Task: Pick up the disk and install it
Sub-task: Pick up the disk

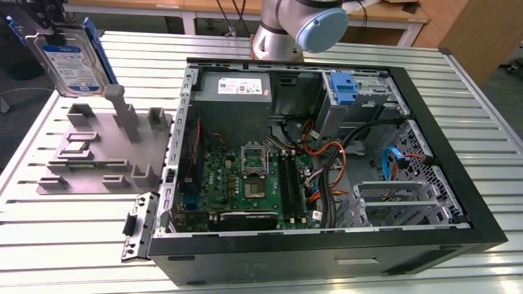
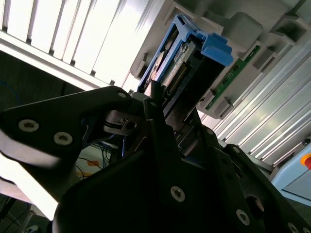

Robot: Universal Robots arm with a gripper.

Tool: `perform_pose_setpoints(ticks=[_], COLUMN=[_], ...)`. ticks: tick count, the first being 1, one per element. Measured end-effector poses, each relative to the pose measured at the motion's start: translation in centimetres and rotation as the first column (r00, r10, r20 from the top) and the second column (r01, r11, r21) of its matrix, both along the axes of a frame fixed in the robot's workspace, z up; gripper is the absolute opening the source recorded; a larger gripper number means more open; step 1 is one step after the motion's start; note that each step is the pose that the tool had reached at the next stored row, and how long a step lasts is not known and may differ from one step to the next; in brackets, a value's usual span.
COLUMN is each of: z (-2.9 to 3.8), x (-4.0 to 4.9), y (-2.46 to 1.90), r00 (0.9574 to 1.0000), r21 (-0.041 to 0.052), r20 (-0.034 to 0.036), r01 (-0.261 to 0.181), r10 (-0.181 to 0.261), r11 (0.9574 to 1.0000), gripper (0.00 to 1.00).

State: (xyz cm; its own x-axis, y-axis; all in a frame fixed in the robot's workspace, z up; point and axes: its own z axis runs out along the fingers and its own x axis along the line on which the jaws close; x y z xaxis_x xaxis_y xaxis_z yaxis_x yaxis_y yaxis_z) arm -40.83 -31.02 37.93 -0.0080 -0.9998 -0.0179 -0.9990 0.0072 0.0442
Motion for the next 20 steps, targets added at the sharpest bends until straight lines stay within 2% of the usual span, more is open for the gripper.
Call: perform_pose_setpoints(ticks=[14, 16, 20], z=[0.29, 0.54, 0.63], x=[0.0, 0.0, 0.0], y=[0.0, 0.0, 0.0], r00=[1.0, 1.0, 1.0], r21=[0.0, 0.0, -0.0001], r20=[0.0, 0.0, -0.0002], r01=[0.0, 0.0, 0.0], r10=[0.0, 0.0, 0.0], r11=[1.0, 1.0, 1.0], gripper=[0.35, 0.35, 0.35])
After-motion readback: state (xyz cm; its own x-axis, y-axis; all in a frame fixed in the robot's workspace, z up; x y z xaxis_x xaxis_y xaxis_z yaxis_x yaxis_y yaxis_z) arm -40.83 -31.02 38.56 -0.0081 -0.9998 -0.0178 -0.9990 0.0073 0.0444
